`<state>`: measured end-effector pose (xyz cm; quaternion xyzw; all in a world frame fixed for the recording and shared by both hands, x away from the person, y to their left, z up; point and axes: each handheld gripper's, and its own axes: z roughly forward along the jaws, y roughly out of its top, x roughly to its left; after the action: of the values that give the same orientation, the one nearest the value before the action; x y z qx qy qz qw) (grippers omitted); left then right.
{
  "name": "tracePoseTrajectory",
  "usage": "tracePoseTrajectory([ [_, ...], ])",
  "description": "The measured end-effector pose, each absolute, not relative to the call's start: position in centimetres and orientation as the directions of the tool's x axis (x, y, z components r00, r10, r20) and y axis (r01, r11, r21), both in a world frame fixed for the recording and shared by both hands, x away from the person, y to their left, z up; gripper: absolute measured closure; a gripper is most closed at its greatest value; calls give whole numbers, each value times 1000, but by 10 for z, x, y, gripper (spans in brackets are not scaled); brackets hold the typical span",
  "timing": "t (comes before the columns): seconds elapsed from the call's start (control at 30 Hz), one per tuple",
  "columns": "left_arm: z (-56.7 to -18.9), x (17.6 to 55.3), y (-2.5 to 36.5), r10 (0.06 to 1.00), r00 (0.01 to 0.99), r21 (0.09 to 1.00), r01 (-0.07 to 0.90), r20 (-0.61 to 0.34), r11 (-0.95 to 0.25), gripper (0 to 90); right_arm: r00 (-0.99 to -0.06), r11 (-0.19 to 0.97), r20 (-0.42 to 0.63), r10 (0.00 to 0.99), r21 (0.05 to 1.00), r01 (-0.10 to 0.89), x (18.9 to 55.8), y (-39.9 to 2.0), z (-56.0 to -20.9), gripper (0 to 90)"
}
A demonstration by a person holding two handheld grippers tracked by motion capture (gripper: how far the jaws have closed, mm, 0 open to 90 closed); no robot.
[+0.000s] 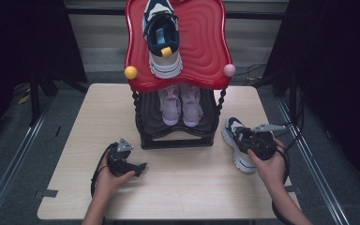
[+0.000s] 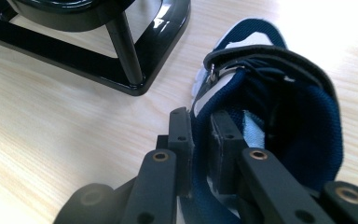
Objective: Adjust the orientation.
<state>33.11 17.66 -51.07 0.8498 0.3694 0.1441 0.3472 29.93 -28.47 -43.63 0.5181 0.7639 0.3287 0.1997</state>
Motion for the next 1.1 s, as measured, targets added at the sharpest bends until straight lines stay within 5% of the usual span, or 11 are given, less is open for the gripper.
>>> tracePoseTrajectory([
  [0.17, -511, 331, 177, 728, 686, 697, 528, -12, -486, 0, -397, 263, 28, 918, 704, 659, 301, -279, -440, 781],
  [0.3, -511, 331, 177, 728, 685, 697, 528, -12, -486, 0, -418, 265, 42, 908, 716, 646, 300, -281, -440, 603],
  [0.53, -511, 331, 177, 728, 686, 697, 528, -12, -486, 0, -448, 299, 27, 894, 709, 639, 287, -291, -426, 486],
  [0.83, -511, 331, 177, 728, 685, 696, 528, -11, -486, 0, -514, 359, 18, 858, 695, 623, 271, -297, -420, 534],
  [1.1, -511, 331, 177, 728, 685, 696, 528, -11, -486, 0, -529, 324, 81, 845, 708, 627, 275, -288, -426, 720],
])
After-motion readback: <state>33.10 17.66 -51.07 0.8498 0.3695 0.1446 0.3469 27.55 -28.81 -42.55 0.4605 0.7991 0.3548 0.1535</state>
